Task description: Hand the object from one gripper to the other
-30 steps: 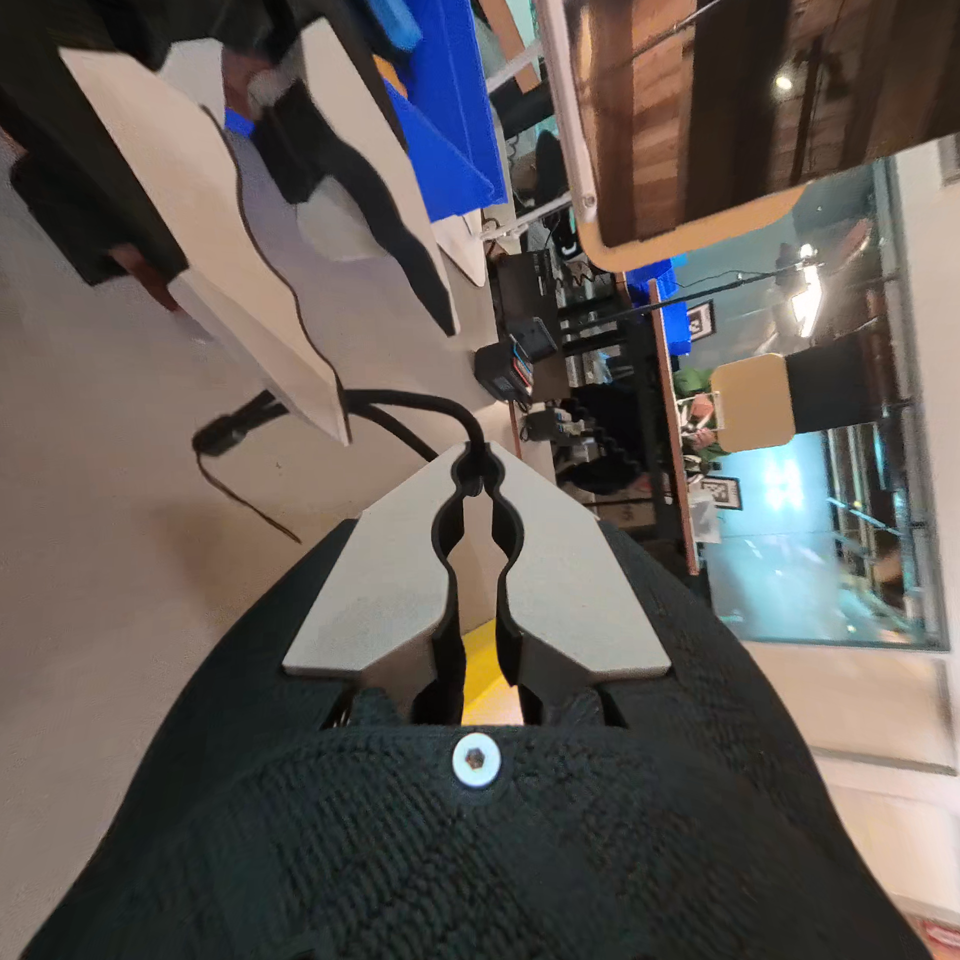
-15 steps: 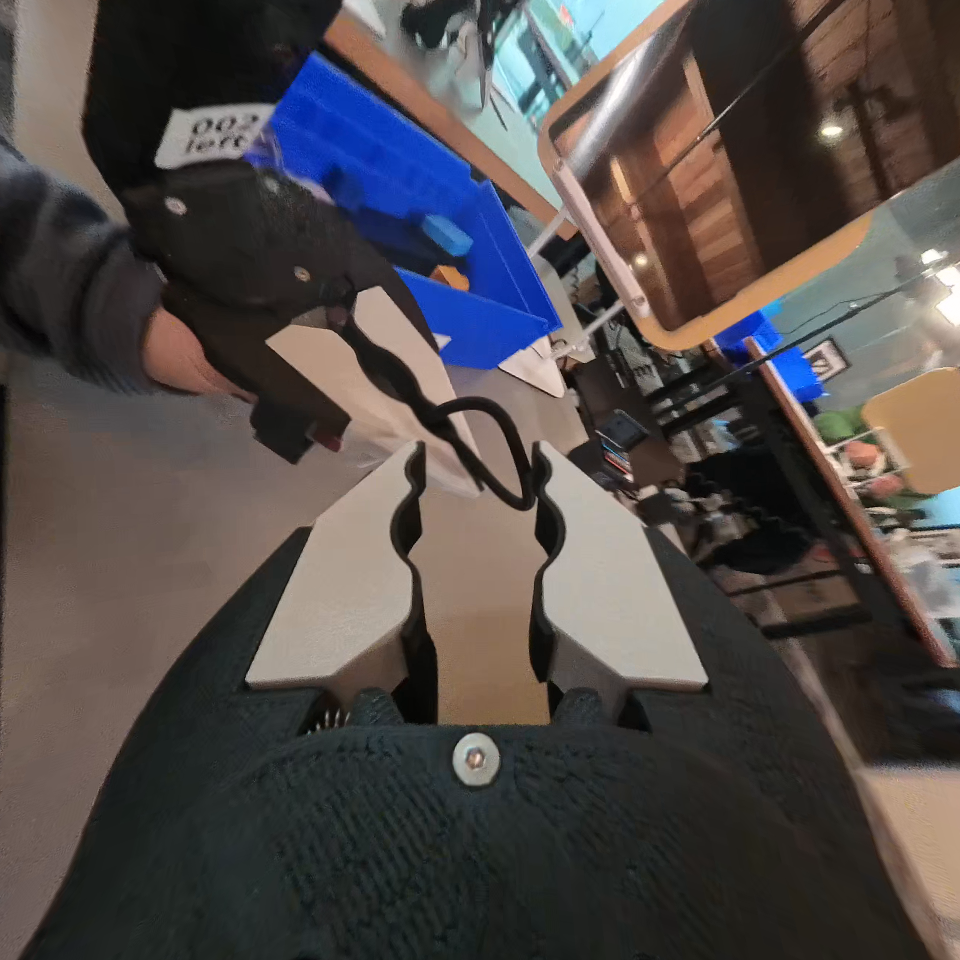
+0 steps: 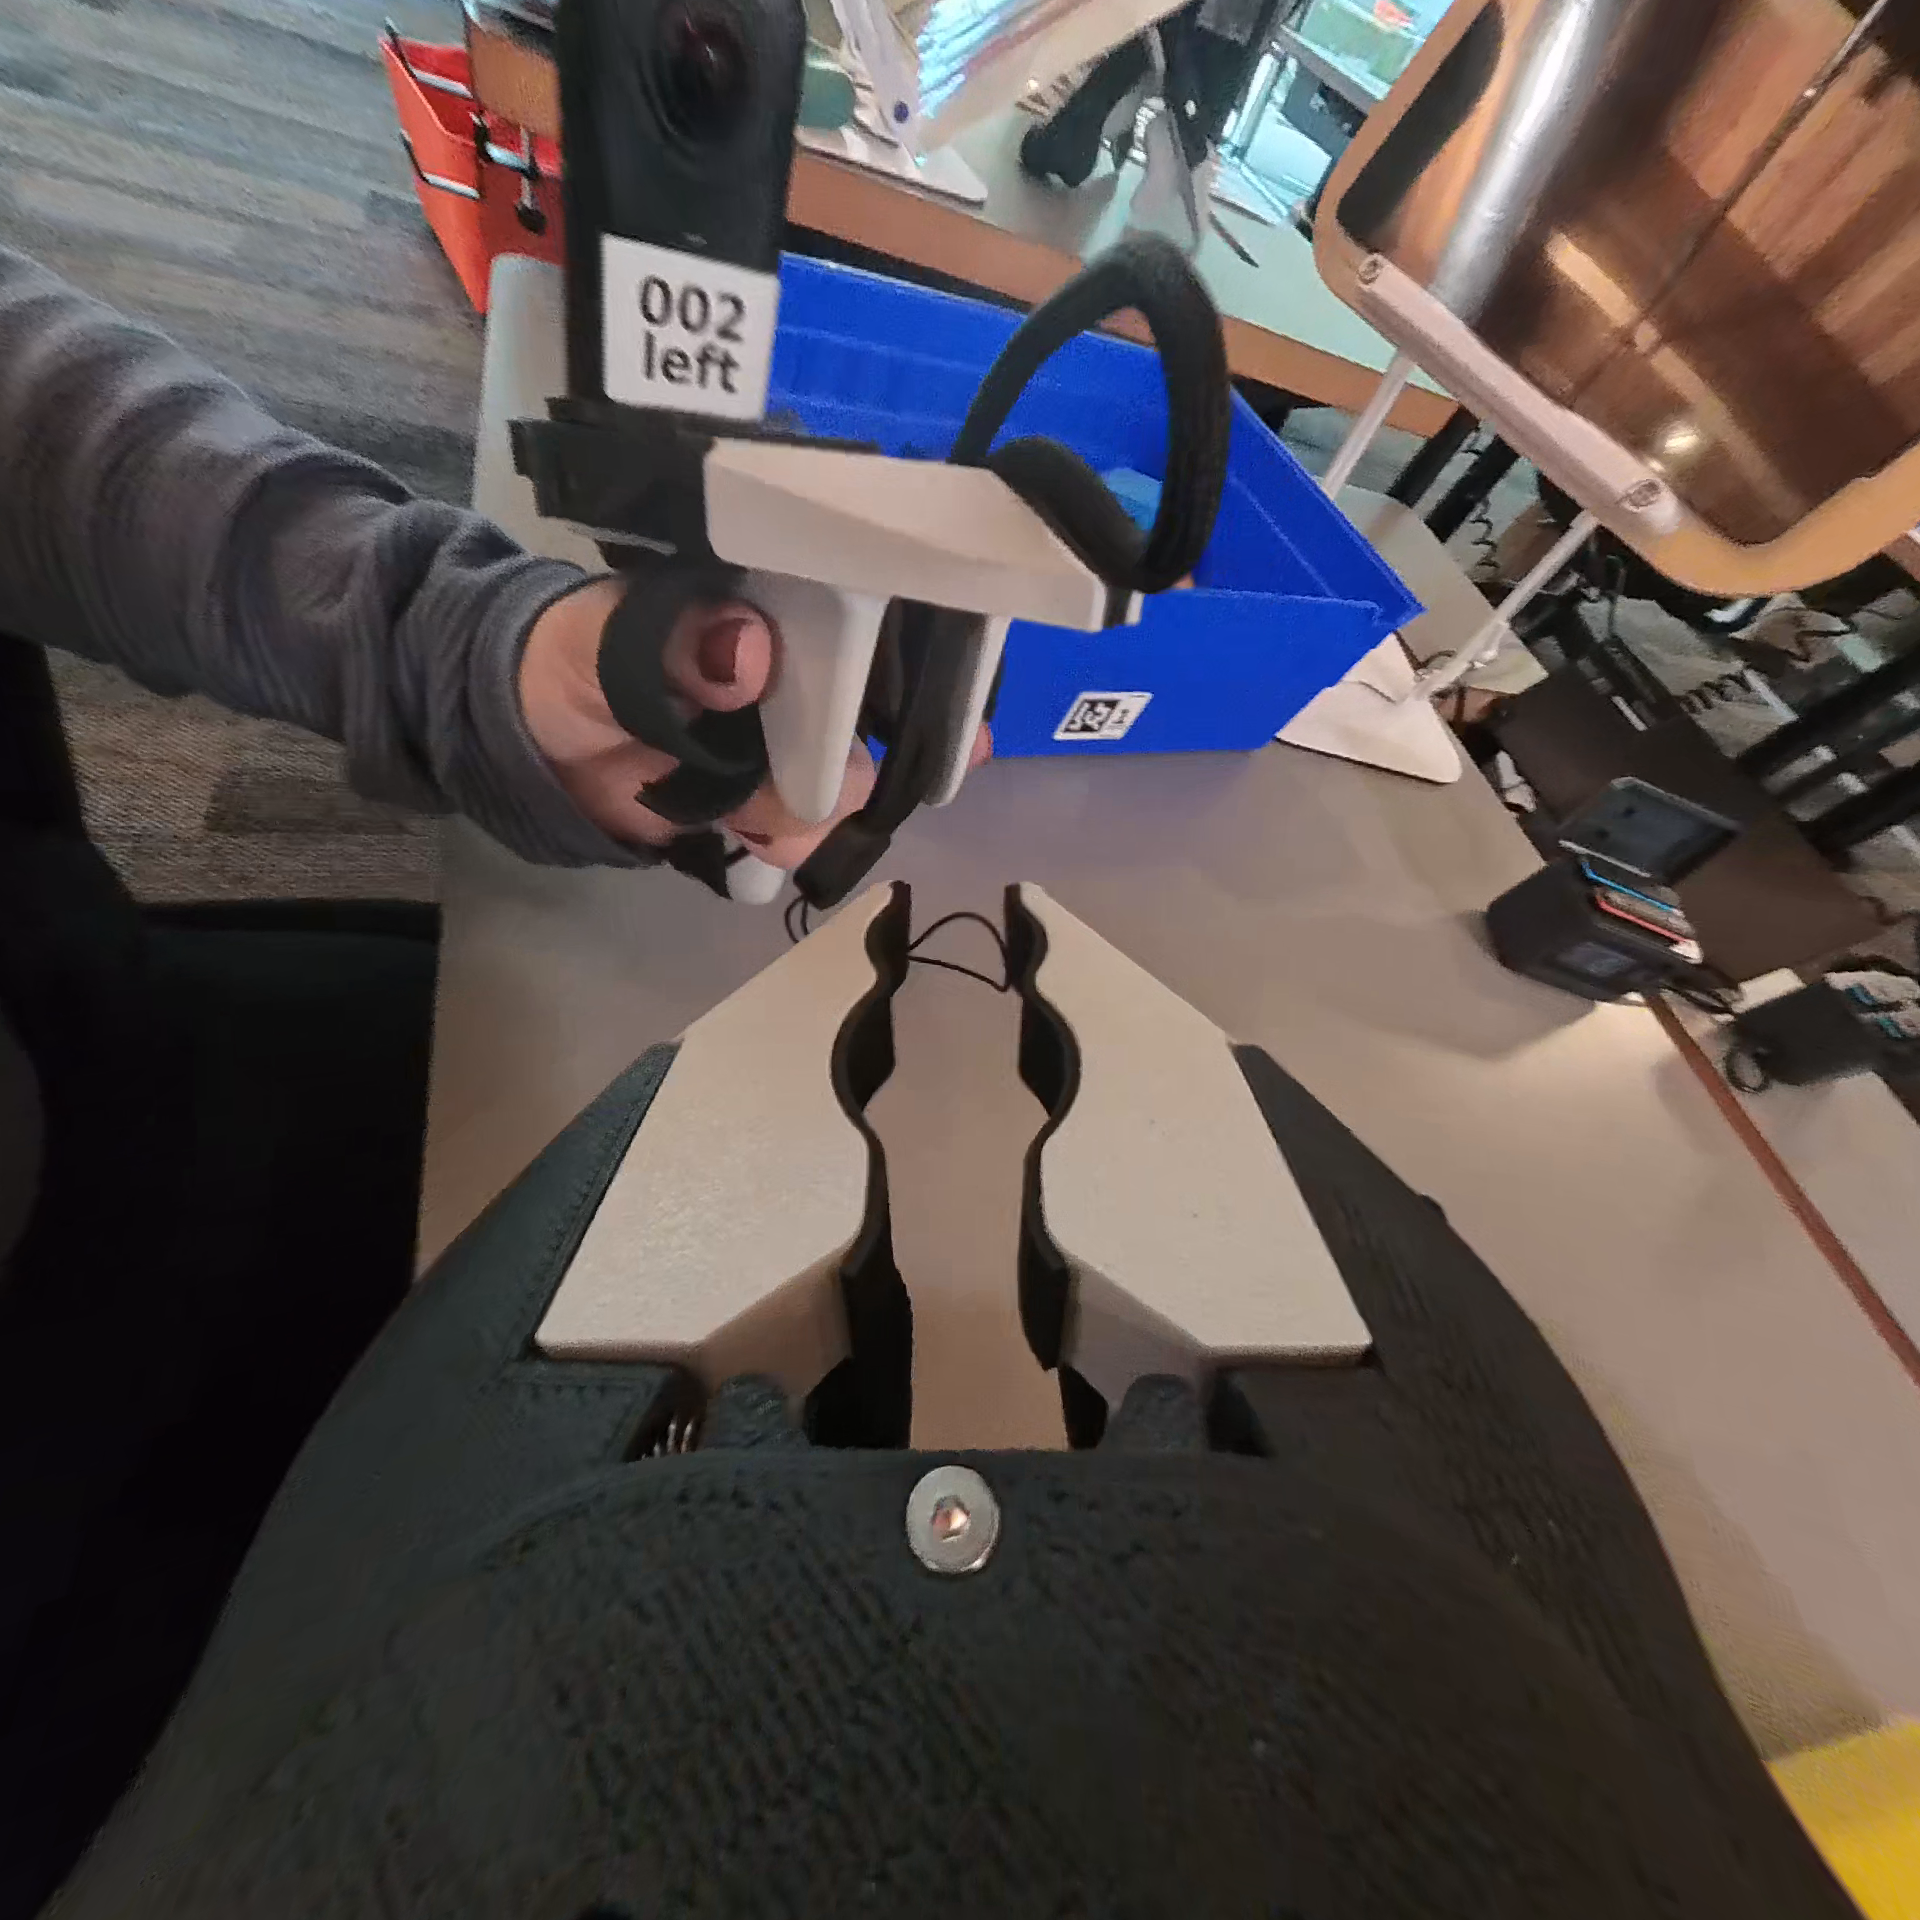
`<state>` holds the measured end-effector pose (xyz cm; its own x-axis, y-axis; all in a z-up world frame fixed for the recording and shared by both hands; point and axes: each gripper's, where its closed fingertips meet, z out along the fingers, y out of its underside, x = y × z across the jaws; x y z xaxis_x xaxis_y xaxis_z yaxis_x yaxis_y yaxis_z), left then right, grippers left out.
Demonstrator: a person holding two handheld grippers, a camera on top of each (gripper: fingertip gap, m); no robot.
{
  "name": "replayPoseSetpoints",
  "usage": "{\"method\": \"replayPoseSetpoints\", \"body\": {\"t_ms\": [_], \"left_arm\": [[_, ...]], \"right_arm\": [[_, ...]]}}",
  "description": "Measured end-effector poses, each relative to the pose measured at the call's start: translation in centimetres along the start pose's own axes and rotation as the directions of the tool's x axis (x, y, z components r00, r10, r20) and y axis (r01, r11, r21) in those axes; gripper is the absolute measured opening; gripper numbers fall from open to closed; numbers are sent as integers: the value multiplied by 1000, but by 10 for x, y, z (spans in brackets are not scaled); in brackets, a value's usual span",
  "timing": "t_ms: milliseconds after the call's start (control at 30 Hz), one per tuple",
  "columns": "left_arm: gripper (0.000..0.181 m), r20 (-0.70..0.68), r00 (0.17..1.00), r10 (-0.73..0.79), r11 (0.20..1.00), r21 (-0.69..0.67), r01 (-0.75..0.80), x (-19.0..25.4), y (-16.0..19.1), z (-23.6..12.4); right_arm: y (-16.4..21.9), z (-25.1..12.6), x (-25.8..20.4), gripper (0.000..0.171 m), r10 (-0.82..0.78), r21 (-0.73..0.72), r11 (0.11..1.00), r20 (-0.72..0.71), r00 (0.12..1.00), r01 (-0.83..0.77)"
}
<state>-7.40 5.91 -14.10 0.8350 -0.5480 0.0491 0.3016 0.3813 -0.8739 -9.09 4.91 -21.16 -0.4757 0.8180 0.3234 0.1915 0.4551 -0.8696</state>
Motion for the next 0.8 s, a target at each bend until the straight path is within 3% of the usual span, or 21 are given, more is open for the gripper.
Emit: {"method": "replayPoseSetpoints", "body": {"t_ms": [200, 300, 400, 467, 533, 600, 633, 800], "left_arm": [[0, -24, 1000, -14, 1000, -9, 14, 4, 2, 2], [0, -25, 999, -28, 1000, 4, 29, 3, 1, 2], [0, -29, 999, -27, 999, 23, 28, 3, -1, 1], [0, -35, 999, -13, 1000, 18, 14, 5, 0, 2], [0, -43, 999, -10, 1000, 10, 10, 7, 1, 3], [0, -56, 998, -7, 1000, -2, 7, 9, 3, 4], [0, -55, 998, -6, 1000, -9, 6, 9, 4, 4], [0, 32, 999, -2, 1000, -17, 2, -6, 6, 0]], "right_arm": [[-8, -6, 2, 1, 29, 42, 999, 9, 1000, -30], [-14, -9, -2, 1, 64, 79, 995, 43, 997, -67], [-18, -9, -19, 52, 167, 73, 980, 194, 967, -184], [-11, -4, -24, 58, 211, 26, 974, 228, 950, -223], [-7, 1, -27, 47, 196, 17, 979, 226, 954, -205], [-2, 5, -21, 17, 152, 7, 988, 165, 974, -155], [-1, 5, -16, 12, 120, 8, 992, 126, 985, -122], [5, -7, 18, 10, 92, -47, 994, -67, 994, -95]]}}
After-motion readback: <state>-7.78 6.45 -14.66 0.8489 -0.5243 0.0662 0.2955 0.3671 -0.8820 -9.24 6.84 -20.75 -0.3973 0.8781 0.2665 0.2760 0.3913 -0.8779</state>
